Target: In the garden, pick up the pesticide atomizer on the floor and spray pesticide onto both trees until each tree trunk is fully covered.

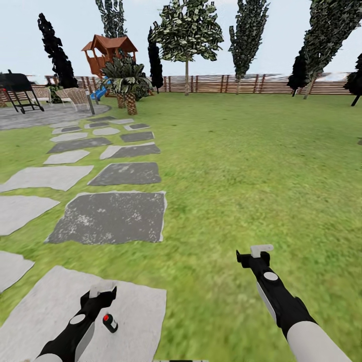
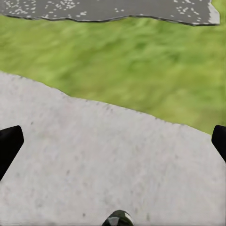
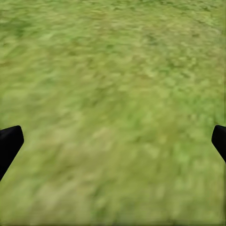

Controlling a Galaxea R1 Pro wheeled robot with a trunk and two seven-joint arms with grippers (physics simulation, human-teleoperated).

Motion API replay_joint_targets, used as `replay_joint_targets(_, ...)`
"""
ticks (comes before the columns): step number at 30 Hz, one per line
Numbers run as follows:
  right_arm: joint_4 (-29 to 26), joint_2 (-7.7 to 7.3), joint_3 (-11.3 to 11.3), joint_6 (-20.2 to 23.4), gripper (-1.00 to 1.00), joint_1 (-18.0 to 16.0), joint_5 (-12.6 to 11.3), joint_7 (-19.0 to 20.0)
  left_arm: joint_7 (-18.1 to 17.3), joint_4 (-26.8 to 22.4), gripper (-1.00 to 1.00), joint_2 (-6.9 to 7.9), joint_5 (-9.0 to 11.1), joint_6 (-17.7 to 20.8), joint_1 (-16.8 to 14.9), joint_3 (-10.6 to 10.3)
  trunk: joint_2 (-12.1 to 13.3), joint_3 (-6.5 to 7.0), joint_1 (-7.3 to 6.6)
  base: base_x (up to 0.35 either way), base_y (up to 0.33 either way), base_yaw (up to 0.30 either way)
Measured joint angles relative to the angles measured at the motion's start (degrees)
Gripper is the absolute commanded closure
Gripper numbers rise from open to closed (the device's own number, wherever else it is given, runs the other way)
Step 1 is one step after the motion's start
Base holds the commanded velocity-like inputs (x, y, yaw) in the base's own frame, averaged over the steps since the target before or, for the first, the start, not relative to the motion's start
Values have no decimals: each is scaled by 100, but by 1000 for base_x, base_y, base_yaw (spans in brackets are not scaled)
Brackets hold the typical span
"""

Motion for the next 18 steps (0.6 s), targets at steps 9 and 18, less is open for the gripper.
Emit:
replay_joint_targets(9,0,0,0,0,-100,0,0,0,0,-15,-100,15,-4,-1,0,1,0,0,0,-12,0,0)
replay_joint_targets(18,0,0,0,0,-100,0,2,0,5,-16,-100,15,-3,0,0,5,0,0,0,-24,0,0)
